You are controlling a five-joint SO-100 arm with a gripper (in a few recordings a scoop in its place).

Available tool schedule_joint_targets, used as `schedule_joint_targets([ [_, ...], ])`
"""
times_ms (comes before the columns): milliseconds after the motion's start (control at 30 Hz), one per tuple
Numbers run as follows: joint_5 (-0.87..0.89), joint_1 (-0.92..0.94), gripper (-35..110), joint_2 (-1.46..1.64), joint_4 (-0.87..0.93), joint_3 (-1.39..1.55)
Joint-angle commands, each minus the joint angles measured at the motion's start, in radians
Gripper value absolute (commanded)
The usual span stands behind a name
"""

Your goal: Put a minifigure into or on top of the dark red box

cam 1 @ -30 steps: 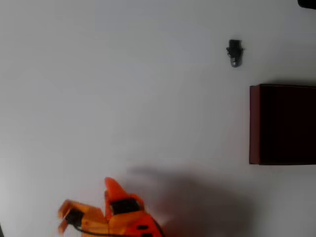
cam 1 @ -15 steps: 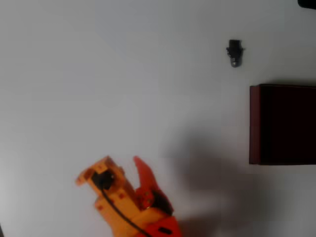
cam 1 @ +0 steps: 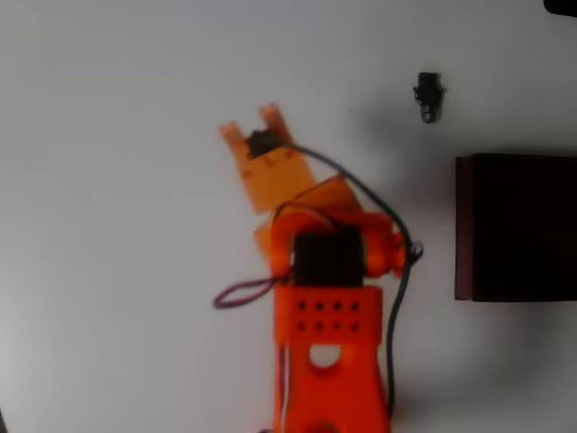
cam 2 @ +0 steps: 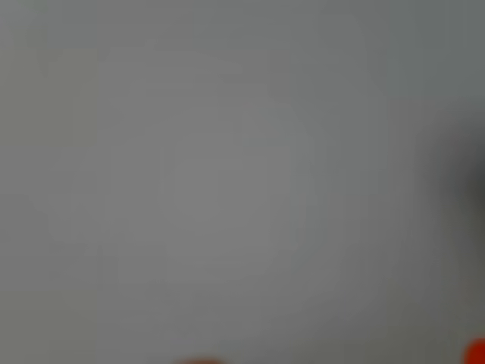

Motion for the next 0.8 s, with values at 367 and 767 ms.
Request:
schedule_joint_targets([
  [367,-0.011,0.233,23,-0.626,0.225,-0.873],
  [767,0.005,0.339,25,-1.126,0.365,-1.586],
])
